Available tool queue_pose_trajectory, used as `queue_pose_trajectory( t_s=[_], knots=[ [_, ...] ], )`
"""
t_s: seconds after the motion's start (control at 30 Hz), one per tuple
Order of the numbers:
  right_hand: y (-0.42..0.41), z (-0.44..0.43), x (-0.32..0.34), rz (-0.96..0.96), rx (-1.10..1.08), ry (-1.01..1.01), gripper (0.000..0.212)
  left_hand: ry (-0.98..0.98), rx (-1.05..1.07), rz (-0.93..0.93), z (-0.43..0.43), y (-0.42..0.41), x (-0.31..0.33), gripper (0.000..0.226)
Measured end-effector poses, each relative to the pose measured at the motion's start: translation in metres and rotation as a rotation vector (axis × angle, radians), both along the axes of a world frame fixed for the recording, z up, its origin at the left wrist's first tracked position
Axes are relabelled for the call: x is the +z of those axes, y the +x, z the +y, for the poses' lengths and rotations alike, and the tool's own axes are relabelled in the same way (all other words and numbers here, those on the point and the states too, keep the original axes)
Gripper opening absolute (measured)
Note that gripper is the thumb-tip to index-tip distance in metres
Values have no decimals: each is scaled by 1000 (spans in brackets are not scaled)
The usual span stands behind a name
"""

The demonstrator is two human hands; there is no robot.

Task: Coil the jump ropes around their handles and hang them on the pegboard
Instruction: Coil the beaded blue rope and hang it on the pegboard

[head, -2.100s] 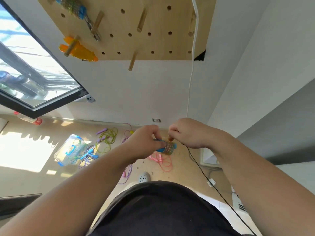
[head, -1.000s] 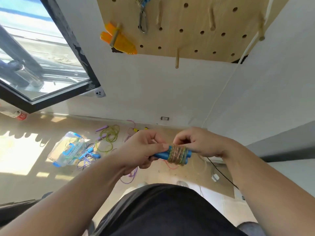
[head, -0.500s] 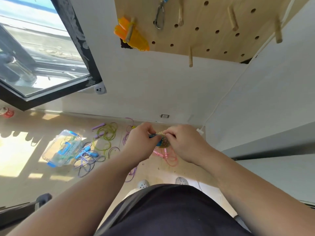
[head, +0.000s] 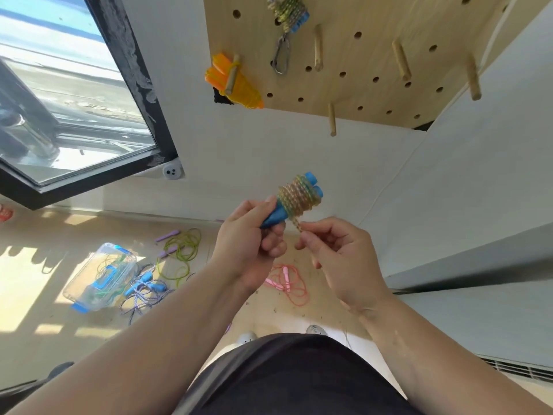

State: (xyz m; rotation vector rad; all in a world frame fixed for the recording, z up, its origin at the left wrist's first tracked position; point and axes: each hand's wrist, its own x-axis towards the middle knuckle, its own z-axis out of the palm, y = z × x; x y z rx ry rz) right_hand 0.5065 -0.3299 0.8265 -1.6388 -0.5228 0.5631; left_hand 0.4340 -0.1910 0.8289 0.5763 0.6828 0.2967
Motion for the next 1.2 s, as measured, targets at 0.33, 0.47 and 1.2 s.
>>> queue_pose_trajectory(
  t_s=[0.33, 0.47, 1.2],
  knots=[
    [66, -13, 24, -82, 816, -457, 16, 234, -718, -55, 11, -25, -7, 19],
    [84, 4, 23, -207, 886, -731, 3, 689, -863, 159, 0, -24, -16, 23],
    [3, -3, -12, -699, 101, -327, 28, 5, -136, 267, -8, -2, -8, 11]
  ],
)
